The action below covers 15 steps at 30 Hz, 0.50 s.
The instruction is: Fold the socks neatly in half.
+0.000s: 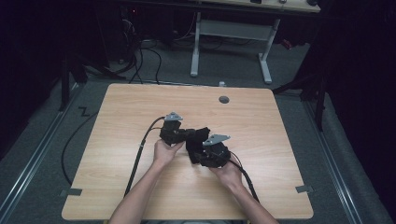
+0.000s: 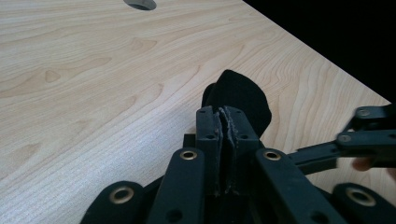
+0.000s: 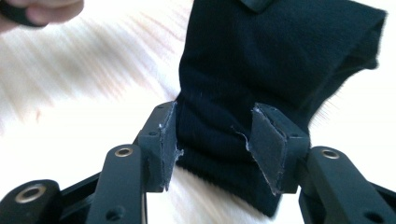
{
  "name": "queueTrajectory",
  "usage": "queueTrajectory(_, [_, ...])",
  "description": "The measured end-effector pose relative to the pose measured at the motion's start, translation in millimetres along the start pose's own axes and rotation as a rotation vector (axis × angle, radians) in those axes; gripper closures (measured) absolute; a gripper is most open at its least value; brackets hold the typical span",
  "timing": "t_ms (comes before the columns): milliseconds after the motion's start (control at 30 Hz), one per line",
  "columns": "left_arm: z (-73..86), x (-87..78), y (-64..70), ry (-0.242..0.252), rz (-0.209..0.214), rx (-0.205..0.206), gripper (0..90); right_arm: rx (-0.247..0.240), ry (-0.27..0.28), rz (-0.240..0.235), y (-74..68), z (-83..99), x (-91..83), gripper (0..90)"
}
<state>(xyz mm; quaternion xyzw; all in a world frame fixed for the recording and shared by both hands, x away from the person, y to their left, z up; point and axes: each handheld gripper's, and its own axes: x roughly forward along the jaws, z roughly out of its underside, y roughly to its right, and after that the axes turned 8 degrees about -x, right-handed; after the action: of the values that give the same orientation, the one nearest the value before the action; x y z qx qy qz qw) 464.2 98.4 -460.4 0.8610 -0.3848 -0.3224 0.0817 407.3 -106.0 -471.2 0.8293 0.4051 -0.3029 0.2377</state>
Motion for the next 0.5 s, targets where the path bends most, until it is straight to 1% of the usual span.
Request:
queueTrajectory(33, [0.0,0.2,0.3,0.002,0.002,0.0,85.8,-0.008,-0.005,-0.002,-0.1,1.2,-2.7,50.3])
queueTrajectory(100, [-0.1,0.5,0.9,0.006,0.006,0.001,85.7,-0.009,-0.017,-0.008,0.7,4.6,-5.7,49.6])
queueTrajectory(200, [0.0,0.4,1.5,0.005,0.009,0.007,85.8,-0.005,-0.031,-0.01,3.0,8.9,-6.0,48.8])
queueTrajectory(233, [-0.2,-0.4,2.2,0.005,0.019,0.008,85.8,0.013,-0.042,-0.021,5.7,14.3,-4.8,48.7])
queueTrajectory(267, [-0.2,-0.4,2.2,0.005,0.019,0.008,85.7,0.024,-0.042,-0.029,7.0,17.4,-4.2,48.8])
queueTrajectory(300, [-0.4,-0.2,3.8,0.006,0.027,0.011,85.7,0.034,-0.04,-0.034,7.9,20.3,-3.6,48.8])
queueTrajectory(400, [0.0,1.2,5.3,0.004,0.03,0.015,85.7,0.043,-0.043,-0.034,8.1,24.5,-2.0,49.0])
queueTrajectory(500, [0.8,2.5,6.3,0.0,0.036,0.018,85.8,0.042,-0.064,-0.03,6.6,27.8,3.5,49.2])
